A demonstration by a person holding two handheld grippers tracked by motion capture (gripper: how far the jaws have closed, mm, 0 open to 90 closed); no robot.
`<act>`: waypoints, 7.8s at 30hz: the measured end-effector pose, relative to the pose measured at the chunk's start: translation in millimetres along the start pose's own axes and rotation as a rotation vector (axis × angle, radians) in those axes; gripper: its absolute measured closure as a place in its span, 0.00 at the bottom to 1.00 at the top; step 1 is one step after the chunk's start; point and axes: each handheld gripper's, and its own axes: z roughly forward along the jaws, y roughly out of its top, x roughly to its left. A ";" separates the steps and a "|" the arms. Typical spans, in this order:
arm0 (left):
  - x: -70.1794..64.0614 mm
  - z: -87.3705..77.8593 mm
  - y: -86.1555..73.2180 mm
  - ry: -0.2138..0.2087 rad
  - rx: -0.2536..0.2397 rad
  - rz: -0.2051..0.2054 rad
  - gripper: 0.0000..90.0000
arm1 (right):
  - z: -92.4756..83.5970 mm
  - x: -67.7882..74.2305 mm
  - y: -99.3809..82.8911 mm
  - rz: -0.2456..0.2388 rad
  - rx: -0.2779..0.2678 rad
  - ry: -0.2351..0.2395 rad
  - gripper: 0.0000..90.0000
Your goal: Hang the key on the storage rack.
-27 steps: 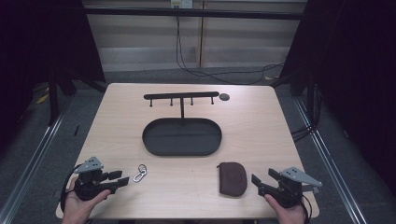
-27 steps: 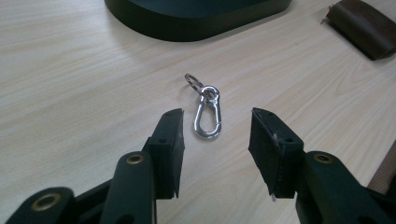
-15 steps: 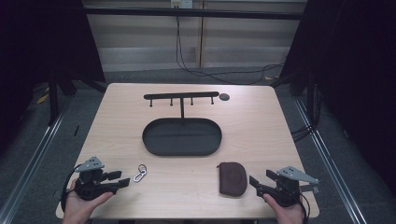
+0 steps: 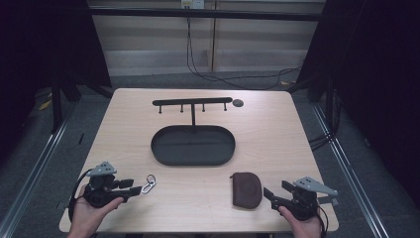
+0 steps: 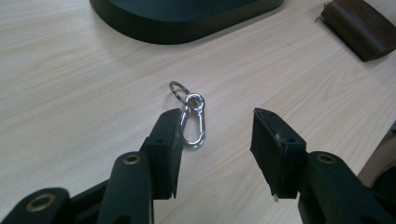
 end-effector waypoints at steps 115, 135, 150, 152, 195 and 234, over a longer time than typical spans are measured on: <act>6.5 74.7 102.5 -0.005 0.646 0.099 0.99 | 8.8 4.0 0.2 -0.040 0.075 0.031 0.22; 11.6 36.1 123.4 -0.014 0.583 0.129 0.99 | 8.9 3.9 0.4 -0.035 0.072 0.027 0.22; 7.5 18.9 144.6 0.015 0.589 0.153 0.99 | 8.8 3.6 0.5 -0.035 0.071 0.027 0.22; 6.2 16.0 147.8 0.015 0.589 0.163 0.99 | 9.1 3.7 0.5 -0.036 0.071 0.027 0.22; -16.4 -4.1 215.6 0.049 0.570 0.247 0.99 | 8.9 3.7 0.4 -0.030 0.074 0.030 0.22; -3.6 29.2 270.3 0.096 0.609 0.197 0.99 | 7.5 2.5 0.1 -0.026 0.070 0.044 0.22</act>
